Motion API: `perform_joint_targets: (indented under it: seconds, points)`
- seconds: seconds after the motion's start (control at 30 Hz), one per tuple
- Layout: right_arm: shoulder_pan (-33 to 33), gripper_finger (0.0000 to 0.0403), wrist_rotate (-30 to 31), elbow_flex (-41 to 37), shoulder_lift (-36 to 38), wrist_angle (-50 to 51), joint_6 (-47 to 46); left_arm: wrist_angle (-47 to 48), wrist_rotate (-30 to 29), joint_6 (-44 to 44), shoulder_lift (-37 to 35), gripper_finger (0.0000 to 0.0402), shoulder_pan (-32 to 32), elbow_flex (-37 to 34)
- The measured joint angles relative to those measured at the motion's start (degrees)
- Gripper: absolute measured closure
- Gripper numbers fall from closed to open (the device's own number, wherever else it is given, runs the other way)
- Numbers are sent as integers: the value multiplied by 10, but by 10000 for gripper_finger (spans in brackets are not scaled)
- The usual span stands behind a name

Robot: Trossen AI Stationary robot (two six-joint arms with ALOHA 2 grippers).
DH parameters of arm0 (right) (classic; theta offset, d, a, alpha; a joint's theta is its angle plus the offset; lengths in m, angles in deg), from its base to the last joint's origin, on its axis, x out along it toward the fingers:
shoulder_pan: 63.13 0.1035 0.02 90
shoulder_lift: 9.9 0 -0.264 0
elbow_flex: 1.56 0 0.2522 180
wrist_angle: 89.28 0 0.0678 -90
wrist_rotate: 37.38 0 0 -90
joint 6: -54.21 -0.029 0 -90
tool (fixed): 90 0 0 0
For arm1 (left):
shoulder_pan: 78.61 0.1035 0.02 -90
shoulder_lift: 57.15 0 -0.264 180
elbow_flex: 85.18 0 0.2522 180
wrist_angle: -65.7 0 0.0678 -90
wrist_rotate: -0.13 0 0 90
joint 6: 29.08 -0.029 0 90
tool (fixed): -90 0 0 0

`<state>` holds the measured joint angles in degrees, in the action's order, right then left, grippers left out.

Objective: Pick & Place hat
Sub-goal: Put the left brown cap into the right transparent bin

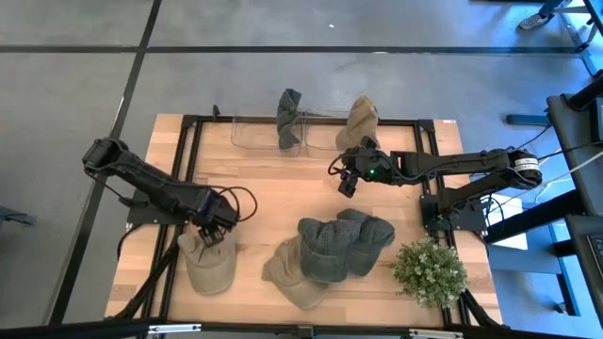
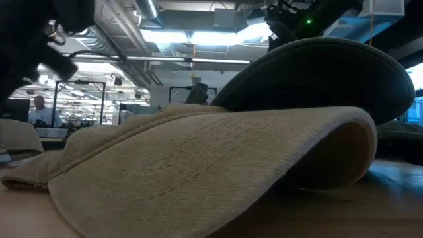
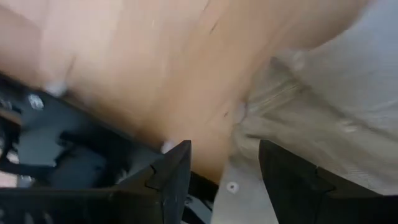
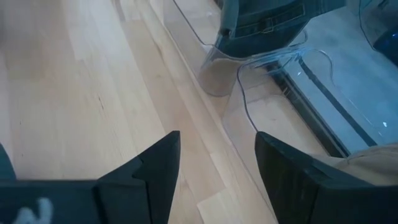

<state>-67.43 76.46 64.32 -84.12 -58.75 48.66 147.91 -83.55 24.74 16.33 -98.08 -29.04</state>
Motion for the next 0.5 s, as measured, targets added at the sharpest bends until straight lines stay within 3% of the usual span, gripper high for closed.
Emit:
perform_joint_targets:
  seconds: [0.13, 0.5]
  points:
    - [0, 194, 0, 0, 0, -3, 0, -18, 50, 65, 0, 219, -23, -30]
    - [0, 194, 0, 0, 0, -3, 13, -197, 54, 164, 0, 219, -72, -122]
